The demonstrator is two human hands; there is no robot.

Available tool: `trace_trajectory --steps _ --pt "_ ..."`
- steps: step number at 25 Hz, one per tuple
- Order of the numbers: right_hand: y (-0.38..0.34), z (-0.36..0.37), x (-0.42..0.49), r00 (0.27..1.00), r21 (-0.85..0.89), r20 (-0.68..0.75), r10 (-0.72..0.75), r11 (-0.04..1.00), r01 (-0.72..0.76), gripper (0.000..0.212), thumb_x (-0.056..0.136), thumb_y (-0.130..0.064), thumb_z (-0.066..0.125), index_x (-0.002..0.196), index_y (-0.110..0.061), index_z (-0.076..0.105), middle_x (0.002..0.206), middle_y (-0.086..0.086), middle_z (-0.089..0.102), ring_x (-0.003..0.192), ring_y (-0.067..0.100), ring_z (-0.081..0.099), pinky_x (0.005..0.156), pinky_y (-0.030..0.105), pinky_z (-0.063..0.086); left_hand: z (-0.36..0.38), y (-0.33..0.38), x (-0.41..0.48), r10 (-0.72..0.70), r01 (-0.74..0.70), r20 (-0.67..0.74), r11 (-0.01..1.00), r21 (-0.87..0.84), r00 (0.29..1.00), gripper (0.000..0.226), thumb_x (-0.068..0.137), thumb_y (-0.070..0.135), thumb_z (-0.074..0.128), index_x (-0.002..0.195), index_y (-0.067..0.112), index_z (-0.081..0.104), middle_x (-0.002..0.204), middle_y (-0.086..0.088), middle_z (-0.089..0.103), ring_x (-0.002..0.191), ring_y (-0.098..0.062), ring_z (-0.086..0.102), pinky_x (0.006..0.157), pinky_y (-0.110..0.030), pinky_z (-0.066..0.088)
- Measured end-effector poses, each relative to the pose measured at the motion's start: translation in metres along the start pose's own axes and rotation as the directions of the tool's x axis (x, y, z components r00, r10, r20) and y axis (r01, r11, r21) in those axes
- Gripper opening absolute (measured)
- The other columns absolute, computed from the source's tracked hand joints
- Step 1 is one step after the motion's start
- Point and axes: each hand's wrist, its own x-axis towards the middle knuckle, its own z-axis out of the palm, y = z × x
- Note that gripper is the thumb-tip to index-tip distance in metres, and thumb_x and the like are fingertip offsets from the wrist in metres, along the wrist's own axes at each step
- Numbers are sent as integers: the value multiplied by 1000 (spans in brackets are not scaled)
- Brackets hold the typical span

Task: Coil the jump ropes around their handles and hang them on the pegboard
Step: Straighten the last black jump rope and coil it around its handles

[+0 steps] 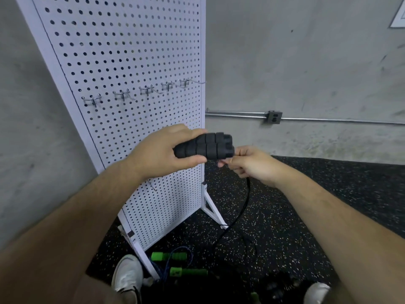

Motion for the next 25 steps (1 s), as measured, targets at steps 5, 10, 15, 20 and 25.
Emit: trace_trajectory --steps 5,10,15,20,25 --pt "-10 -10 -13 994 121 -92 66 991 -54 22 100 -32 53 86 -16 62 60 -9 50 58 13 40 59 25 32 9 -2 4 100 -102 20 964 245 995 79 82 81 41 150 41 41 107 15 55 95 -5 48 81 -31 50" --pt "-16 -6 -24 974 -122 -227 4 992 -32 33 88 -46 72 86 -13 70 57 -10 55 47 4 48 55 22 37 18 -2 9 186 -174 -4 926 335 983 81 84 80 42 150 33 44 108 10 58 93 -12 54 74 -35 53" --pt "-13 -2 -28 942 -316 -315 -114 949 10 15 89 -40 73 80 -30 67 65 -15 64 53 -4 52 54 17 40 28 1 11 171 -158 8 893 421 985 89 83 82 34 154 28 36 109 5 58 92 -15 55 72 -35 53" --pt "-17 1 -38 907 -701 -227 -356 706 102 18 90 -43 68 98 -27 68 74 -11 53 67 4 49 57 27 39 28 -4 10 131 -127 23 884 451 991 92 84 84 28 157 29 34 109 4 57 91 -15 54 70 -35 54" --pt "-26 -2 -43 895 -844 -148 -420 526 107 22 93 -45 62 104 -26 64 79 -13 46 74 13 51 62 30 39 31 1 11 146 -150 42 894 423 988 88 85 86 21 150 31 43 104 9 58 89 -12 55 68 -34 54"
